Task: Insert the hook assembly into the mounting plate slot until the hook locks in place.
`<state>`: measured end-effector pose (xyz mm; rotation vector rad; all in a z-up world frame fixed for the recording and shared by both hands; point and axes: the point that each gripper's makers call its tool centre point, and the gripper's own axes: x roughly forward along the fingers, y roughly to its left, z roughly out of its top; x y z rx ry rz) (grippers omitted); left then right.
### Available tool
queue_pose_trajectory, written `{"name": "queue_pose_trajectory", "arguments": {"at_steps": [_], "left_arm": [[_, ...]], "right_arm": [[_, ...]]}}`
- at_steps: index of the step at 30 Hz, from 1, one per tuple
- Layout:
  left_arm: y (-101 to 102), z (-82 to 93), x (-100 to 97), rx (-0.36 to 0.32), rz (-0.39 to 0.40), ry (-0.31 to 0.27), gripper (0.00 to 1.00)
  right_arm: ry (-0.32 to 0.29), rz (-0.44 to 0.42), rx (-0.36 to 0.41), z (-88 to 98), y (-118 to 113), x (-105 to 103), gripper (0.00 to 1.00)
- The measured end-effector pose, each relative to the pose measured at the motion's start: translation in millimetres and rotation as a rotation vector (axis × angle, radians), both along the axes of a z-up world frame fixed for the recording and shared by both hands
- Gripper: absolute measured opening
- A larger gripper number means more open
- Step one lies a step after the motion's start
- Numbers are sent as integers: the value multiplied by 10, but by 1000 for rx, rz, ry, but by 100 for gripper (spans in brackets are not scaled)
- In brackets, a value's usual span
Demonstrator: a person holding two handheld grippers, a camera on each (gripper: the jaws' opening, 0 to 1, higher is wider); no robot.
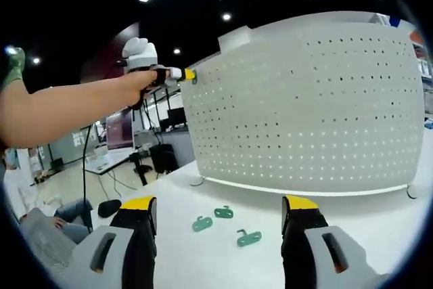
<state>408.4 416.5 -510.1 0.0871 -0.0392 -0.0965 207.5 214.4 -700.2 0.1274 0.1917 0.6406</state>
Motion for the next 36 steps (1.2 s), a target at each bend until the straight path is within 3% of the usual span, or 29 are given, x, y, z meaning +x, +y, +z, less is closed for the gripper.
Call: {"name": "queue_pose_trajectory", "arguments": {"at_steps": [21,36], "left_arm": [[81,-79,102,-3,26,-10,3],[90,-78,108,51,27,-19,3]], "right_arm": [[3,-7,-6,-12,-37,9,74],[9,2,-10,-37,-11,2,73]]}}
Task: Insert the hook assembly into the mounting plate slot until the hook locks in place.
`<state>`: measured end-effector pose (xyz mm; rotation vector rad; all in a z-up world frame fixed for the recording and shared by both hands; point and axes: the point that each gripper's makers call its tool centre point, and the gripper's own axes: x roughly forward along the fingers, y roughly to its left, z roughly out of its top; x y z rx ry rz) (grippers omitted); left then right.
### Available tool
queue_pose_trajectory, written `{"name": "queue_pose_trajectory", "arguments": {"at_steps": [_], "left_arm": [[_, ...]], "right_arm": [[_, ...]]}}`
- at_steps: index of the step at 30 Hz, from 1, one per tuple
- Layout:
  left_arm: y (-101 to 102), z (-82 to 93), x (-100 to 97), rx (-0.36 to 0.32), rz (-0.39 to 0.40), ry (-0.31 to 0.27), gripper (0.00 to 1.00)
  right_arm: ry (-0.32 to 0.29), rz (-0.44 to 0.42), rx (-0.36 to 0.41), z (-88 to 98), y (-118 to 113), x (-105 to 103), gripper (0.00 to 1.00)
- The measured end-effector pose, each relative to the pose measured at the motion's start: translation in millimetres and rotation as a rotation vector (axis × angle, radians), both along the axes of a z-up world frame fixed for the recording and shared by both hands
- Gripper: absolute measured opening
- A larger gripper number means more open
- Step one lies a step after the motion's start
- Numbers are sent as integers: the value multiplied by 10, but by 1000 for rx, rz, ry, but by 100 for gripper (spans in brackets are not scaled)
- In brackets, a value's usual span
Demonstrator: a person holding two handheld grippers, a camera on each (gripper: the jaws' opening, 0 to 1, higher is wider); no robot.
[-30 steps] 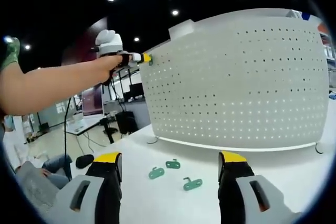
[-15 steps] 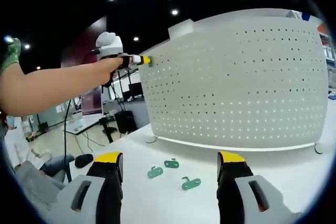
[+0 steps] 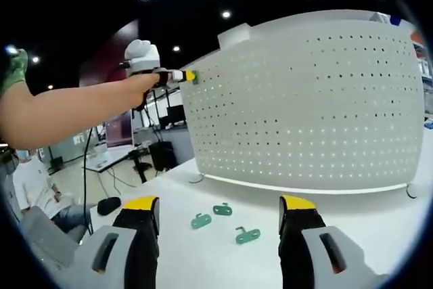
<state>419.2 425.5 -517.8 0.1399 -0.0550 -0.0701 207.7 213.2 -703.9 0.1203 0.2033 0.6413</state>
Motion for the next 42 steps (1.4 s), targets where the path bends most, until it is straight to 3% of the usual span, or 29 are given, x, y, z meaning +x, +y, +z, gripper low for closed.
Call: {"name": "queue_pose_trajectory", "arguments": {"at_steps": [35,42], "left_arm": [[-14,-79,34,8,1,-7,3],[-5,-116,50,44,1,-2,3]], "right_arm": [[4,0,-7,-20,-10,3,72],[6,2,-6,-22,-6,6,71]]}}
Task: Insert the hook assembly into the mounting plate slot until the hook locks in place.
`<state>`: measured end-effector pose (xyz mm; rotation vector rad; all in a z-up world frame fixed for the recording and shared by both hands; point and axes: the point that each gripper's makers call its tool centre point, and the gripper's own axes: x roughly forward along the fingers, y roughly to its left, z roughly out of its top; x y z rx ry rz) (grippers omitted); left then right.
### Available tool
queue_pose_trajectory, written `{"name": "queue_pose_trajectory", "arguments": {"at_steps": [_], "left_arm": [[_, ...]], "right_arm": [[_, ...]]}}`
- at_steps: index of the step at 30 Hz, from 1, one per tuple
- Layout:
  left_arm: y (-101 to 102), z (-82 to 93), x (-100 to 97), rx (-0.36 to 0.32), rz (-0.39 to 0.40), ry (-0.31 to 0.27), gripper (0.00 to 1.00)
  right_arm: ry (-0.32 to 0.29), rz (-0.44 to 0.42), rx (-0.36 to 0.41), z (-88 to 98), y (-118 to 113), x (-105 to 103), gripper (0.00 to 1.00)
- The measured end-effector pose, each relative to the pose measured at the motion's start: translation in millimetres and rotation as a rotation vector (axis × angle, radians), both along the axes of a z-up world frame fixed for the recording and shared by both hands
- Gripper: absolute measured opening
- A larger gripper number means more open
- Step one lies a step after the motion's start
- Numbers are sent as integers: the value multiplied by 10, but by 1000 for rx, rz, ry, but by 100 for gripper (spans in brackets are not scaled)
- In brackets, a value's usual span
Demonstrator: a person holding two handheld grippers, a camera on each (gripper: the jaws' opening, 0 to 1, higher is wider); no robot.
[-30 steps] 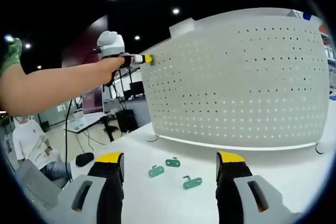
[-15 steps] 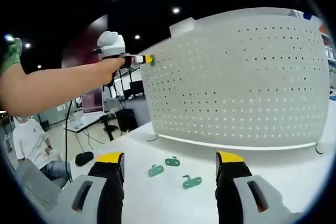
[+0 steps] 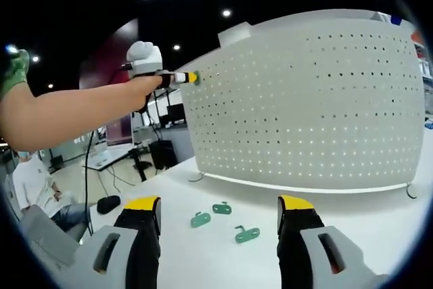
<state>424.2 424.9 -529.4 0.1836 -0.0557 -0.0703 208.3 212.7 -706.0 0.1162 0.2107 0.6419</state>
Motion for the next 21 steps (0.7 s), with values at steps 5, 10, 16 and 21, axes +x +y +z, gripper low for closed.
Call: {"name": "queue_pose_trajectory", "arguments": {"at_steps": [5,10,16,21], "left_arm": [[-2,10,3,20,2,-2,3],[-1,9,6,34,0,-6,4],[2,-21,7,20,-8,2,5],[10,-29,-11,8,-6,-2,10]], "right_arm": [[0,-3,0,1,-11,4,71],[0,-2,-1,0,-8,5,71],[2,0,-3,-8,-7,5,71],[2,3,-6,-9,3,-1,71]]}}
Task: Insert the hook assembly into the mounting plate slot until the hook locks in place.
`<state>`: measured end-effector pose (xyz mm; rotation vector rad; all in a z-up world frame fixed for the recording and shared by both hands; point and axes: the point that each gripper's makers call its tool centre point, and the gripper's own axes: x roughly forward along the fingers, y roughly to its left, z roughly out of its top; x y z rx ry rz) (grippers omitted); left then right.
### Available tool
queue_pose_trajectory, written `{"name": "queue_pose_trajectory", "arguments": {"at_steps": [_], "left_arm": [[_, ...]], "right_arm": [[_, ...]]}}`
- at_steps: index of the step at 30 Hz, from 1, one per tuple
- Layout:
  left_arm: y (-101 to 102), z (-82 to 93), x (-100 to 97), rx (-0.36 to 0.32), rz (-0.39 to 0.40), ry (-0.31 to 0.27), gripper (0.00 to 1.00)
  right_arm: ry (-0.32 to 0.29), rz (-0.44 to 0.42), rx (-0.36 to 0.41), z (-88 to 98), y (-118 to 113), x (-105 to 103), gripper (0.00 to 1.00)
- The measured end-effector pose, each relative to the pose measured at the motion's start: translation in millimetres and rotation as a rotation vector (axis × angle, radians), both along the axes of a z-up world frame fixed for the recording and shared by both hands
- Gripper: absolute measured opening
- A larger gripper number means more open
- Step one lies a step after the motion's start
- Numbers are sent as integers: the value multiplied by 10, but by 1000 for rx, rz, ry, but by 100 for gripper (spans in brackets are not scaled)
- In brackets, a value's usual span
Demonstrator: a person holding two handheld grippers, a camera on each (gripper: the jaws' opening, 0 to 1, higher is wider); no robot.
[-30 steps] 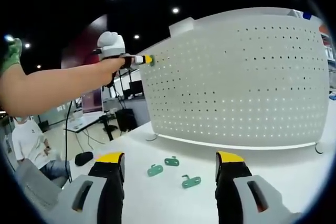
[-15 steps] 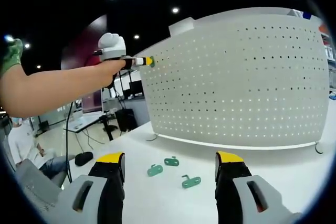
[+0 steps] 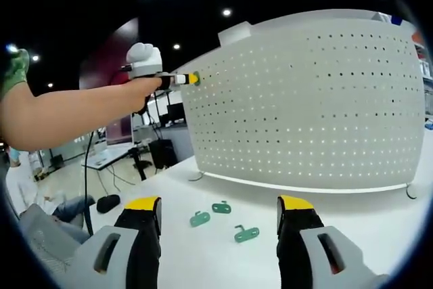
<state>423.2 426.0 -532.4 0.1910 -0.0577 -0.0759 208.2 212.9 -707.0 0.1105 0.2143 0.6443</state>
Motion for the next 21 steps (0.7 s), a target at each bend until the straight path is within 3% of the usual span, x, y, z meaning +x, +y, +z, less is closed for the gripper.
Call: {"name": "queue_pose_trajectory", "arguments": {"at_steps": [21], "left_arm": [[-60,1,-146,-71,-32,-15,37]], "right_arm": [[-5,10,-8,11,36,-26,70]]}}
